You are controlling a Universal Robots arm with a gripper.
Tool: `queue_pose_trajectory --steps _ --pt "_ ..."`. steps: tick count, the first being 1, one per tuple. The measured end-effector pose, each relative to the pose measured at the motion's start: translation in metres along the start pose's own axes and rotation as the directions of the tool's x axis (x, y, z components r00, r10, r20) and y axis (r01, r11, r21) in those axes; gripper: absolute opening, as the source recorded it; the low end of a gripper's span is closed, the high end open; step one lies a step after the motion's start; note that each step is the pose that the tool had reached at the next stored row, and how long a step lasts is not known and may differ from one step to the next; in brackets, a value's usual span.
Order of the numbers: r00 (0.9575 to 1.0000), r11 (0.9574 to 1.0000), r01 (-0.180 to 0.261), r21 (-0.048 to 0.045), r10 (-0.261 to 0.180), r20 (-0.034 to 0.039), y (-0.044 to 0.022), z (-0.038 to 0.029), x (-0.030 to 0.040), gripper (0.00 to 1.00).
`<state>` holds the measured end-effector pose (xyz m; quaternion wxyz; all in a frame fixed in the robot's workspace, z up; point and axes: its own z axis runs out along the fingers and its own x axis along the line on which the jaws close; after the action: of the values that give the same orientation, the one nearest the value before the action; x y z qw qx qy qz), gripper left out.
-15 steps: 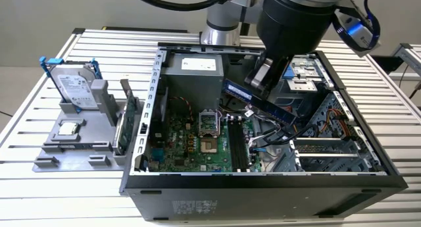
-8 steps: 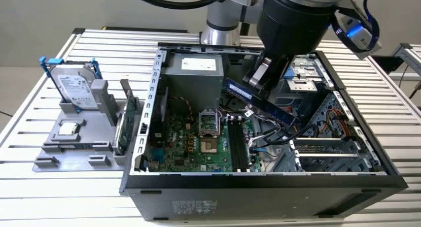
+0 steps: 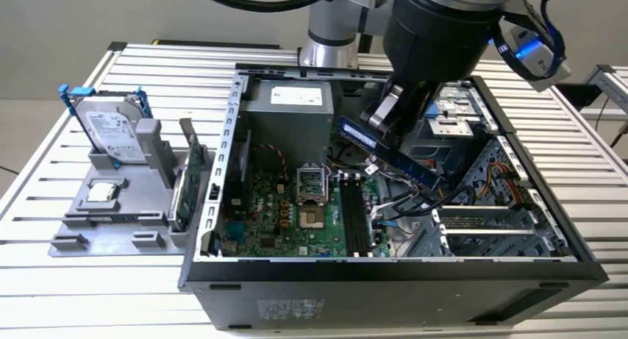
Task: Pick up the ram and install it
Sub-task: 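Insert the ram into the slot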
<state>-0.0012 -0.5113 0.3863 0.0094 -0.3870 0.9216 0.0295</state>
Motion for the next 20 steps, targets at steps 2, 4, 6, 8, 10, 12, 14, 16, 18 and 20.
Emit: queue_pose_trajectory --steps 2,4,6,8,10,12,14,16,18,20 --pt "0.9999 0.9999 -0.01 0.0005 0.01 0.0004 0.0 0.0 0.0 0.0" --pt "0.9998 0.9998 -0.02 0.0008 0.02 0.0009 0.0 0.0001 0.0 0.0" --pt "0.9995 0.9995 -0.03 0.0012 0.03 0.0014 0.0 0.0001 0.0 0.0" --pt "0.9992 0.9992 -0.04 0.0016 0.04 0.0018 -0.0001 0.0002 0.0 0.0" --pt "0.9988 0.9988 -0.05 0.002 0.05 0.0023 -0.0001 0.0003 0.0 0.0" --pt "0.9983 0.9983 -0.059 0.0023 0.059 0.0027 -0.0001 0.0003 0.0 0.0" --pt "0.9977 0.9977 -0.068 0.0027 0.068 0.0032 -0.0001 0.0004 0.0 0.0" --pt "0.997 0.997 -0.078 0.003 0.078 0.0037 -0.0001 0.0005 0.0 0.0" --pt "0.9962 0.9962 -0.087 0.0034 0.087 0.0043 -0.0001 0.0006 -0.0001 0.0" --pt "0.9953 0.9953 -0.097 0.0037 0.097 0.0047 -0.0001 0.0006 -0.0001 0.0"
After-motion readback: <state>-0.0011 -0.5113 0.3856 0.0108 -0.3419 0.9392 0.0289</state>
